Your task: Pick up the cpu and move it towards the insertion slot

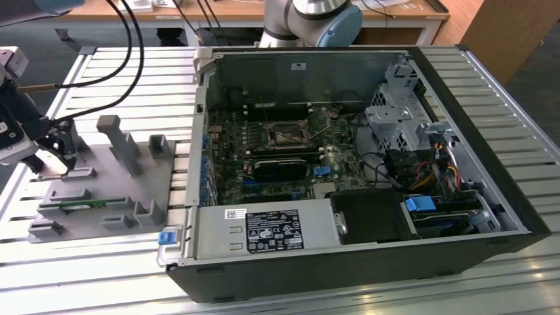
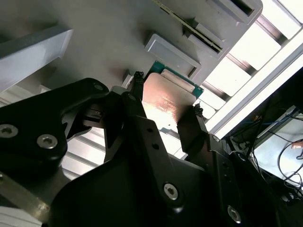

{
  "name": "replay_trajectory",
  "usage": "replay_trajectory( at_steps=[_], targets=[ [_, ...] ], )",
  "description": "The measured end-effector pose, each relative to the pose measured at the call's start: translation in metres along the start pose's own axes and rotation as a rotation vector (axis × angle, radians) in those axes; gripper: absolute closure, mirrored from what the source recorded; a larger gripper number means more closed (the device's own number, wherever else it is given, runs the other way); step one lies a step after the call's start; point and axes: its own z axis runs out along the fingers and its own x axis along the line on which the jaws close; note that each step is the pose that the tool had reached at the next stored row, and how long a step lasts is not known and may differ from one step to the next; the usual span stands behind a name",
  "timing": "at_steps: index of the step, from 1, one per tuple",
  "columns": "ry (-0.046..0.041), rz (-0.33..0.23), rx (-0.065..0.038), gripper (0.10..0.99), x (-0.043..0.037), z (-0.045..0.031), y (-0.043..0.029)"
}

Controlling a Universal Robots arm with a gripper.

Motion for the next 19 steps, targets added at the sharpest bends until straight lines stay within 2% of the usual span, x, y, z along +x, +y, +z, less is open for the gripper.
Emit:
replay_trajectory(
  at_steps=[19],
  targets=[
    [0.0000, 0.000, 0.000, 0.549, 0.0000, -0.0130, 0.0006]
  ],
)
